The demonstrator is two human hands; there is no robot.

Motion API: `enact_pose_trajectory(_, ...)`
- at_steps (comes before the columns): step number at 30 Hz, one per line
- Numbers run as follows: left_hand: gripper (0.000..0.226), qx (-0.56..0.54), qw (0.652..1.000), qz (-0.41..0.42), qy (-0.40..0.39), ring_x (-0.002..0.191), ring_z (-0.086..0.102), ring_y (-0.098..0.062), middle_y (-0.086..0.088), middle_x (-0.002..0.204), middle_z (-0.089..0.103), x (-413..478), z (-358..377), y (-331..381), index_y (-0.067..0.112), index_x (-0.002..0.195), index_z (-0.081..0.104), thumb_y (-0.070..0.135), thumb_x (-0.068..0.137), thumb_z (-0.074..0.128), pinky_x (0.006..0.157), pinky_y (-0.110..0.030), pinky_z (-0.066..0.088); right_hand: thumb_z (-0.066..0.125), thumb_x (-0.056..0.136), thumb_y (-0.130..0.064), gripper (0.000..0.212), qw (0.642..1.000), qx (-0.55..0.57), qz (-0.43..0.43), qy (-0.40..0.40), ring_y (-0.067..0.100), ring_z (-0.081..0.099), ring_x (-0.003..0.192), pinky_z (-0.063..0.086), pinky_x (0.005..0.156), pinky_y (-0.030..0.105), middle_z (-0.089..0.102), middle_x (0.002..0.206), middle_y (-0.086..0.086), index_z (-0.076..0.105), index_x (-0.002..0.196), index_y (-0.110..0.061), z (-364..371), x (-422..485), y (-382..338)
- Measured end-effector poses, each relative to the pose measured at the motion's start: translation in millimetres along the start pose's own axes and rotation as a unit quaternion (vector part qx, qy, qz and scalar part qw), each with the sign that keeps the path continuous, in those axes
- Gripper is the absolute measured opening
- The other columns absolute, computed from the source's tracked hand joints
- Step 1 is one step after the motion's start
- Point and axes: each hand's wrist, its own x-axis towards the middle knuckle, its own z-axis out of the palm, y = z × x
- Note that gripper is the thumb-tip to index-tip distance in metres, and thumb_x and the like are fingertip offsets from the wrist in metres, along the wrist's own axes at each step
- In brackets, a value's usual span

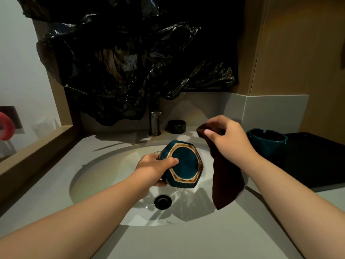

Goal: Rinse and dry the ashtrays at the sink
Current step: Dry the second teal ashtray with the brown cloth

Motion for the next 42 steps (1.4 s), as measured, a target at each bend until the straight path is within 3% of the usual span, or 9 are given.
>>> enact_pose_trajectory(4,0.025,0.035,0.999,-0.007,-0.020,0.083,0.070,-0.022,-0.009,0.089,0.072,0,2,0,0.014,0.100,0.065,0.031,0.082,0.071,0.076,-0.039,0.061,0.065,0.087,-0.019,0.013,0.995,-0.027,-0.055,-0.076,0.010,0.059,0.094,0.049,0.081,0.024,0.065,0.093,-0.009,0.066,0.092,-0.031,12,-9,-5)
enact_pose_trajectory(7,0.022,0.051,0.998,0.004,-0.032,0.084,0.071,-0.022,-0.009,0.089,0.073,0,6,0,0.016,0.096,0.066,0.029,0.080,0.073,0.075,-0.039,0.061,0.068,0.084,-0.013,0.014,0.990,-0.058,-0.090,-0.096,0.013,0.058,0.095,0.049,0.090,0.032,0.064,0.092,-0.007,0.072,0.090,-0.025,24,-10,-6)
enact_pose_trajectory(11,0.023,0.032,0.999,0.017,-0.028,0.085,0.071,-0.022,-0.008,0.090,0.073,0,6,0,0.017,0.096,0.066,0.029,0.079,0.074,0.077,-0.042,0.060,0.069,0.083,-0.009,0.023,0.996,0.005,-0.013,-0.089,0.012,0.062,0.092,0.051,0.089,0.031,0.067,0.086,-0.007,0.070,0.076,-0.030,20,-5,-1)
enact_pose_trajectory(14,0.021,0.011,1.000,0.009,-0.026,0.085,0.071,-0.024,-0.010,0.091,0.073,1,5,0,0.016,0.096,0.066,0.029,0.081,0.073,0.076,-0.043,0.060,0.067,0.083,-0.002,0.026,0.996,-0.016,0.008,-0.092,0.008,0.059,0.081,0.047,0.073,0.017,0.065,0.075,-0.007,0.070,0.071,-0.024,9,-1,7)
enact_pose_trajectory(16,0.021,0.001,1.000,0.005,-0.031,0.085,0.071,-0.025,-0.011,0.092,0.073,1,6,-1,0.014,0.096,0.066,0.028,0.082,0.072,0.075,-0.044,0.061,0.066,0.083,0.001,0.025,0.995,-0.026,-0.004,-0.092,0.008,0.058,0.081,0.046,0.073,0.014,0.062,0.076,-0.009,0.071,0.072,-0.021,8,-2,5)
enact_pose_trajectory(20,0.021,0.013,0.999,0.012,-0.037,0.084,0.071,-0.024,-0.010,0.089,0.073,1,6,-2,0.015,0.095,0.065,0.029,0.081,0.071,0.075,-0.044,0.061,0.070,0.082,-0.007,0.014,0.990,-0.060,-0.084,-0.093,0.015,0.058,0.091,0.050,0.088,0.033,0.060,0.088,-0.006,0.074,0.084,-0.020,22,-8,-6)
enact_pose_trajectory(28,0.029,-0.041,0.998,-0.022,-0.042,0.081,0.071,-0.027,-0.014,0.094,0.073,0,8,-2,0.011,0.102,0.065,0.031,0.082,0.071,0.065,-0.035,0.060,0.069,0.082,-0.006,0.017,0.994,-0.080,-0.043,-0.065,0.014,0.056,0.090,0.048,0.091,0.034,0.059,0.086,-0.007,0.073,0.080,-0.022,15,-3,5)
enact_pose_trajectory(34,0.031,-0.071,0.996,-0.029,-0.050,0.084,0.071,-0.029,-0.015,0.093,0.073,-2,7,-2,0.008,0.100,0.064,0.034,0.084,0.069,0.065,-0.035,0.060,0.071,0.081,-0.012,0.014,0.975,-0.125,-0.166,-0.081,0.011,0.055,0.092,0.049,0.086,0.033,0.052,0.092,-0.013,0.076,0.094,-0.018,28,-16,-10)
enact_pose_trajectory(42,0.032,-0.064,0.995,-0.028,-0.073,0.087,0.072,-0.030,-0.016,0.094,0.074,1,6,-5,0.008,0.101,0.064,0.033,0.082,0.072,0.074,-0.041,0.061,0.067,0.084,-0.011,0.018,0.966,-0.147,-0.160,-0.141,0.011,0.053,0.095,0.050,0.085,0.036,0.050,0.093,-0.015,0.076,0.095,-0.023,26,-16,-8)
